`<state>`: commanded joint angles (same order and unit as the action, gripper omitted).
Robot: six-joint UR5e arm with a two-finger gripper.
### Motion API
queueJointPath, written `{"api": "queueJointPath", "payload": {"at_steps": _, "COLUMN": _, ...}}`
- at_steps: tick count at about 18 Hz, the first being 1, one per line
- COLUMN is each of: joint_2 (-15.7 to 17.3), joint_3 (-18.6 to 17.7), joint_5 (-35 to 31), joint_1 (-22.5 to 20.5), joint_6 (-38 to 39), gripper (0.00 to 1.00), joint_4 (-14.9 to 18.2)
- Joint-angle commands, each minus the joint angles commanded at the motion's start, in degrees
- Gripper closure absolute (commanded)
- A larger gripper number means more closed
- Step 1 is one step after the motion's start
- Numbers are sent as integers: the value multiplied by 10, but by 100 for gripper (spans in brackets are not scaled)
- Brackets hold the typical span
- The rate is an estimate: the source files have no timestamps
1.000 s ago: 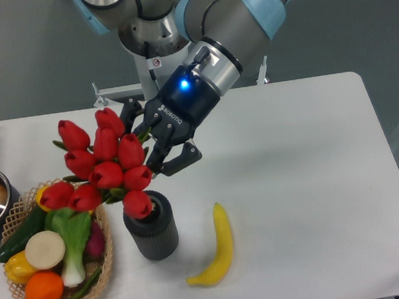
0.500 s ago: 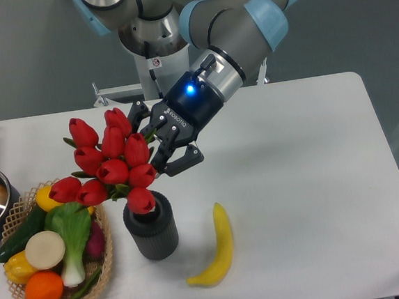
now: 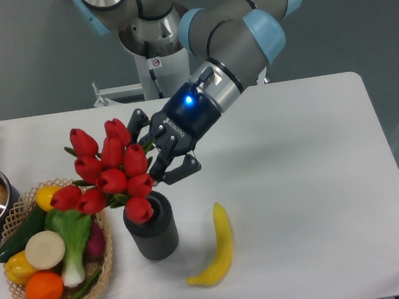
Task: Insert the flowers into the vase
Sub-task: 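Push the tulips deeper into the vase and straighten the bunch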
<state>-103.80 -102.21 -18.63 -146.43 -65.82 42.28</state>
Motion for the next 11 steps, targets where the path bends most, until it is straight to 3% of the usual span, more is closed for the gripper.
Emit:
{"api": "queueJointPath", "payload": {"at_steps": 5, "joint_2": -7, "joint_3": -26, "joint_5": 1, "joint_1": -5, "joint_6": -35, "gripper": 55, "joint_4": 0}}
{"api": "queueJointPath", "payload": {"at_steps": 11, "joint_2": -31, "joint_3": -27, "joint_5": 1, "joint_1": -14, "joint_6": -62, "gripper": 55, "joint_4": 0}}
